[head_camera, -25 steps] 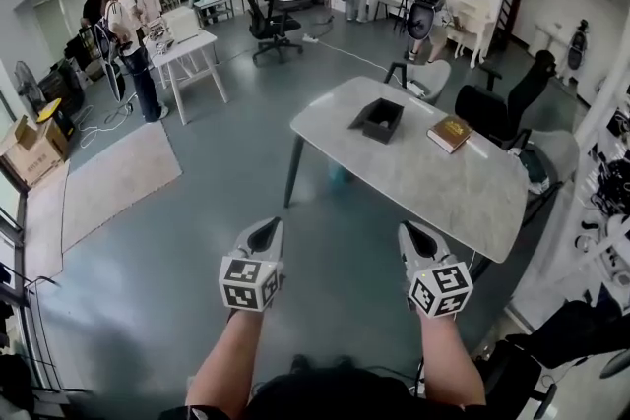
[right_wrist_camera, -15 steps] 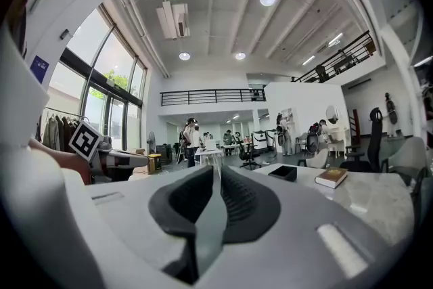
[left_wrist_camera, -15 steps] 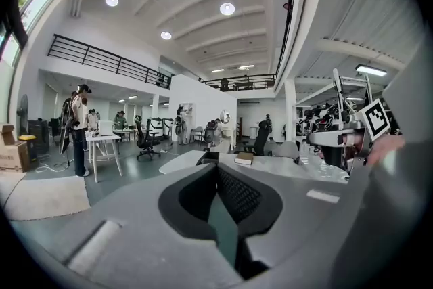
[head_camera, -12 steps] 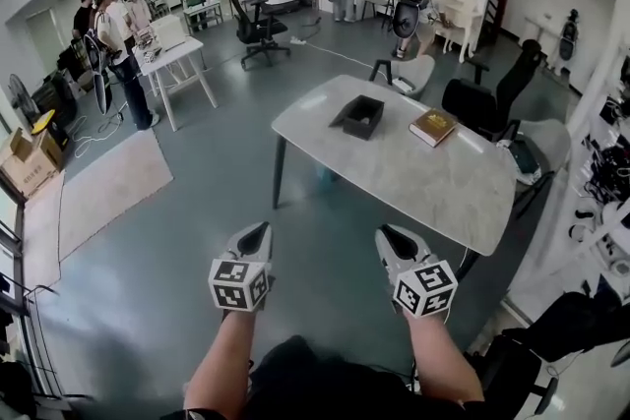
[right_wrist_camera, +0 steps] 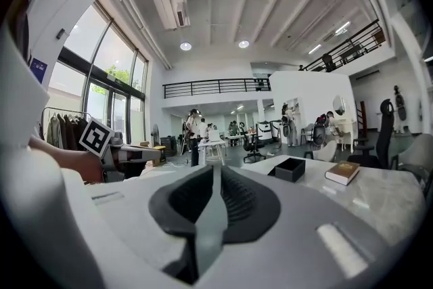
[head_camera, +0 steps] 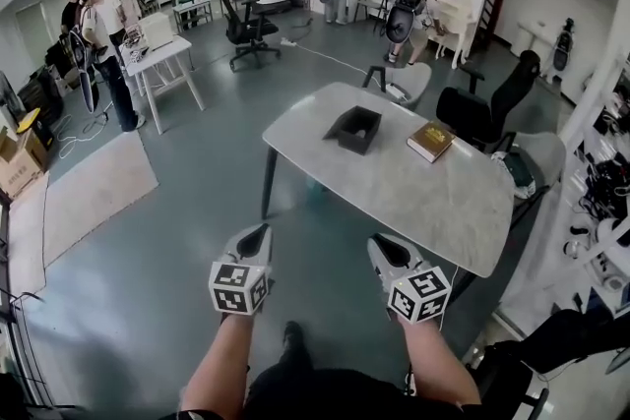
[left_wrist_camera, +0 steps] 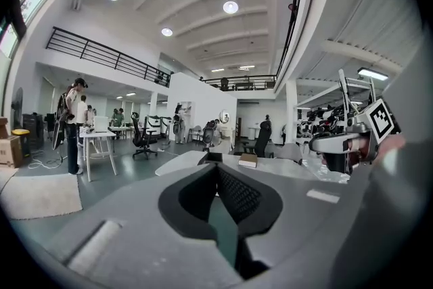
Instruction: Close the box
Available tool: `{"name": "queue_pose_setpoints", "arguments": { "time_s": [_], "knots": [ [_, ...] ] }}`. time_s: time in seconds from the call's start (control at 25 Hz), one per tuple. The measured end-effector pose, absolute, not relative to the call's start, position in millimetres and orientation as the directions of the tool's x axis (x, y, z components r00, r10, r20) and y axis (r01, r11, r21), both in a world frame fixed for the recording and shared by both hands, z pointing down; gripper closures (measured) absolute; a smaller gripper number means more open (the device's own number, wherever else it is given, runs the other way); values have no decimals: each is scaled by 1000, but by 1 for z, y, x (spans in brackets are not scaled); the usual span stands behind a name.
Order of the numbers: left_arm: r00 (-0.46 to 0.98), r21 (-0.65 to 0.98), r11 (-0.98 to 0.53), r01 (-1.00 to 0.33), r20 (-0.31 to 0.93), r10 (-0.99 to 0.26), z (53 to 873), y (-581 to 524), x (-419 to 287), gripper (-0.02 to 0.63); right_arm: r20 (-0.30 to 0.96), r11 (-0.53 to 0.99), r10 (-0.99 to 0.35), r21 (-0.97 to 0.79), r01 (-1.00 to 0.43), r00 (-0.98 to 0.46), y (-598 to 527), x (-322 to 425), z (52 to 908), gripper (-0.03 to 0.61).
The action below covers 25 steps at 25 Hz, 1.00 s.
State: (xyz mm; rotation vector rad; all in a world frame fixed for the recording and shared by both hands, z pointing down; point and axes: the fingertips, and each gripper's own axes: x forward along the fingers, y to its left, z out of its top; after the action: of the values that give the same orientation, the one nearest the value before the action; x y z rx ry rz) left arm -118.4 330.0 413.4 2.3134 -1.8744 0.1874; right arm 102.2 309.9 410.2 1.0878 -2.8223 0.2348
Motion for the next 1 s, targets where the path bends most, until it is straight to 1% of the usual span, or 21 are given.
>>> {"name": "queue_pose_setpoints", "arguments": {
  "time_s": [0.48,0.72,1.0],
  "knots": [
    [233,58,-226,-972,189,-954,414,204,-210,603,221,743,-633,-98,-662,-742,188,-3,418,540],
    [235,77,-224,-972,198,-952,419,175,-254,603,225,716,-664,-85,-693,-713,158,-28,411,540],
    [253,72,-244,-967,198,-947,419,145,-270,603,226,693,-687,-84,-716,-691,131,-37,413,540]
  ]
}}
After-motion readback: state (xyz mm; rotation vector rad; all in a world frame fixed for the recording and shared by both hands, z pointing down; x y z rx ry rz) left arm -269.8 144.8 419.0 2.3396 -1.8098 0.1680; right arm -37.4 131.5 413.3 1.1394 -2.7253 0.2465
